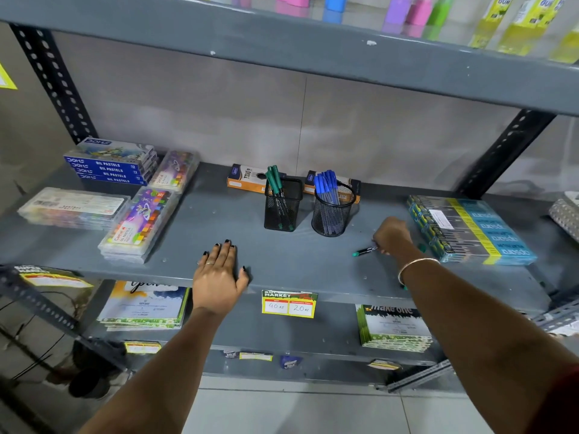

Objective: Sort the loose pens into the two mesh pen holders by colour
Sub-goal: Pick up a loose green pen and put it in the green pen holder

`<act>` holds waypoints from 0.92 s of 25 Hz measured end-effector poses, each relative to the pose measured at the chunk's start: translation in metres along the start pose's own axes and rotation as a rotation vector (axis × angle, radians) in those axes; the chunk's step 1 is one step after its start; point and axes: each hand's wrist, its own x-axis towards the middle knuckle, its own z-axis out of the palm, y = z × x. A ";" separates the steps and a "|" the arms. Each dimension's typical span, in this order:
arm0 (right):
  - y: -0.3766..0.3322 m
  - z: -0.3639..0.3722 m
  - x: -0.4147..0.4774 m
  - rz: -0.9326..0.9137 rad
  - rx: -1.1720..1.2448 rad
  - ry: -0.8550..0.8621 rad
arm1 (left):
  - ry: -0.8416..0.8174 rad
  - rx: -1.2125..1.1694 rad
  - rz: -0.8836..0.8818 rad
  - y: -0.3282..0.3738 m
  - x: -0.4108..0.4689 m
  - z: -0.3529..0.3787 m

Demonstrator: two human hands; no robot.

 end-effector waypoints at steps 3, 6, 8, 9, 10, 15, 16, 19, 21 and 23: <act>-0.004 0.007 -0.019 -0.038 -0.022 -0.017 | 0.000 -0.002 0.002 0.000 0.000 0.000; -0.007 0.009 -0.019 -0.057 -0.045 -0.007 | 0.001 -0.007 0.004 0.000 0.000 0.000; -0.009 0.008 -0.020 -0.072 -0.027 0.012 | -0.001 -0.006 0.003 0.000 0.000 0.000; -0.011 0.005 -0.021 -0.078 0.005 0.036 | 0.002 -0.012 0.001 0.000 0.000 0.000; -0.014 0.000 -0.022 -0.075 0.066 0.070 | 0.003 -0.019 0.000 0.000 0.000 0.000; -0.067 -0.051 -0.035 -0.130 0.414 0.285 | -0.008 -0.007 -0.002 -0.001 0.000 0.001; -0.084 -0.061 -0.042 -0.206 0.460 0.313 | -0.006 -0.003 -0.002 0.000 0.001 0.001; -0.137 -0.067 -0.063 -0.434 0.588 0.329 | -0.006 0.011 0.003 -0.001 0.001 0.001; -0.163 -0.058 -0.068 -0.546 0.638 0.276 | 0.000 0.017 0.004 -0.001 0.001 0.001; -0.183 -0.043 -0.064 -0.599 0.536 0.206 | 0.006 0.014 0.001 -0.002 0.001 0.002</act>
